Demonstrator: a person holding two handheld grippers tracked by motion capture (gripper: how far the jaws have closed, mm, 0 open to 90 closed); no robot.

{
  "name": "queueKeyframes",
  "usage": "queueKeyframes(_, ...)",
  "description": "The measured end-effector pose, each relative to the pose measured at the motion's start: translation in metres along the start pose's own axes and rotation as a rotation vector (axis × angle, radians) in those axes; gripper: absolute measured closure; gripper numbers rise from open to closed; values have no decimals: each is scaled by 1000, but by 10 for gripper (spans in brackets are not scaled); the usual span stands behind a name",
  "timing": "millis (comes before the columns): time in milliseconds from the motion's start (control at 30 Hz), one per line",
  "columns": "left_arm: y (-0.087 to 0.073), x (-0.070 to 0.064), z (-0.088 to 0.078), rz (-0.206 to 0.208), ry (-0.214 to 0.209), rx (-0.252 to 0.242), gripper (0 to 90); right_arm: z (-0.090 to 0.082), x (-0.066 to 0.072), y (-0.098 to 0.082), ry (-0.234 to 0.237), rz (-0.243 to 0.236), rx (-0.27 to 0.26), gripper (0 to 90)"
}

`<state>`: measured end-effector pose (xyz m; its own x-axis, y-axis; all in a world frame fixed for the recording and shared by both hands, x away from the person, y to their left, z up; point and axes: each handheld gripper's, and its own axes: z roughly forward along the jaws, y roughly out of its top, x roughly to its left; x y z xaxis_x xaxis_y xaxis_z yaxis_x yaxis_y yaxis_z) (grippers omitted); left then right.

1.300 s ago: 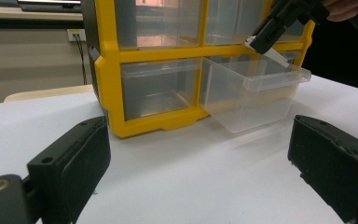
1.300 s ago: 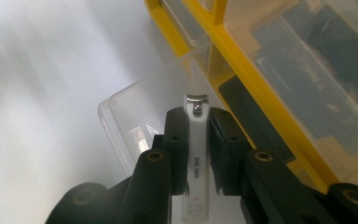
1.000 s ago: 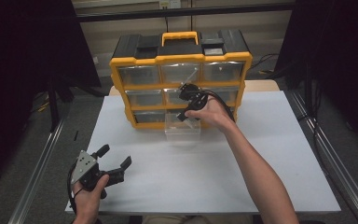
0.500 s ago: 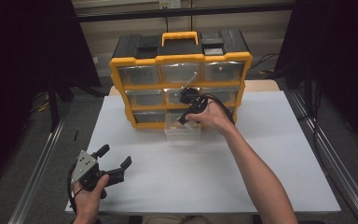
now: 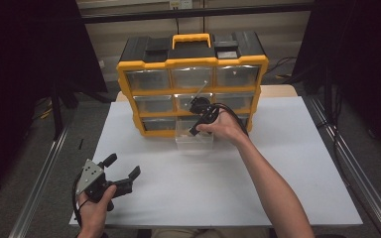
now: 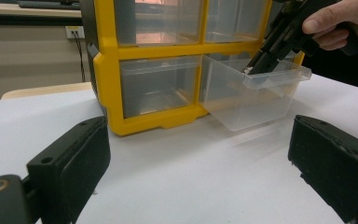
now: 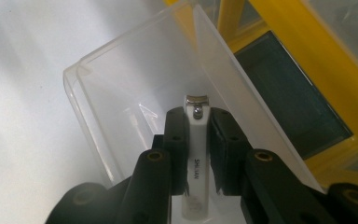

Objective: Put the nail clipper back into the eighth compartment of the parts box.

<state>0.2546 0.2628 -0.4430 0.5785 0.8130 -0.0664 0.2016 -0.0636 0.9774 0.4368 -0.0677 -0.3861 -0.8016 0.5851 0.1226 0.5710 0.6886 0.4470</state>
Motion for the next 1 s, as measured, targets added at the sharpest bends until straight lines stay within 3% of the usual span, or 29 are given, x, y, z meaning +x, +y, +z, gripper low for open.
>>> queueKeyframes(133,0,1,0,-3,4,-1,56,3,0,0,0,6,0,782)
queueKeyframes(167,0,1,0,-7,2,-2,56,4,-2,0,5,-28,-8,782)
queueKeyframes(233,0,1,0,-14,5,-8,56,6,-2,0,4,-26,1,781)
queueKeyframes(267,0,1,0,-23,13,-6,56,7,1,1,-1,13,15,781)
queueKeyframes(400,-1,2,0,-40,10,-10,56,9,0,1,6,-2,-8,770)
queueKeyframes(567,-1,1,0,-22,8,-2,56,7,0,1,14,-1,-16,707)
queueKeyframes(600,-1,1,0,-22,9,-3,56,6,1,1,11,20,-18,693)
queueKeyframes(633,-1,1,0,-23,8,-4,56,6,1,1,30,7,-41,665)
queueKeyframes(667,-1,1,0,-22,8,-4,56,6,2,1,36,31,-56,651)
queueKeyframes(733,-1,1,0,-21,9,-5,56,3,0,0,33,20,-67,633)
queueKeyframes(767,-1,1,0,-21,8,-4,56,2,2,0,36,52,-81,603)
queueKeyframes(1000,-1,0,0,-15,8,0,56,-11,-1,-6,21,64,-166,533)
